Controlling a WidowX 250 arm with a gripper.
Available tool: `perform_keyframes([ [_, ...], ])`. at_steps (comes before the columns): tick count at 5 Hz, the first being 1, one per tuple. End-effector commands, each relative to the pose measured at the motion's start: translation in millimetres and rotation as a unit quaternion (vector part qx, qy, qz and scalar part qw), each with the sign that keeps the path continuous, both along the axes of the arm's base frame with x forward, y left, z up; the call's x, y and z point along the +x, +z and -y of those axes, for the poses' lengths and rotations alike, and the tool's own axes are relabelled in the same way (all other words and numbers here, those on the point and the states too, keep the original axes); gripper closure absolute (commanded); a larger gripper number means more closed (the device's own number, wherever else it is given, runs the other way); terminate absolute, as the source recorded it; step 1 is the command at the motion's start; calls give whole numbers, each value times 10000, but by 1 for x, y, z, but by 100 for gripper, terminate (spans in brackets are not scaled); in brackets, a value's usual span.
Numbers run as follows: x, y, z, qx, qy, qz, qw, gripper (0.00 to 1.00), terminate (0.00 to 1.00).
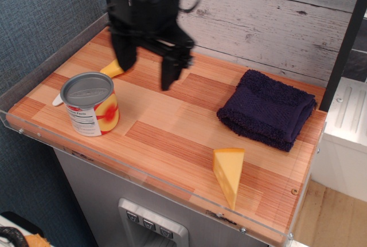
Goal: Move the black cloth to the far right edge of the table
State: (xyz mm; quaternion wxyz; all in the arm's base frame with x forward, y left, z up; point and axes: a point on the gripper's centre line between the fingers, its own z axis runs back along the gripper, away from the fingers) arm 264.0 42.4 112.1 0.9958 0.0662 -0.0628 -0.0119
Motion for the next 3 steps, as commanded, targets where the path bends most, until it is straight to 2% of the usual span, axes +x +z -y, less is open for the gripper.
perform_keyframes([
  [1, -18, 12, -27, -223, 164, 230, 9994, 0, 0],
  [2, -18, 12, -27, -223, 164, 230, 9994, 0, 0],
  [3, -18, 12, -27, -223, 164, 230, 9994, 0, 100],
])
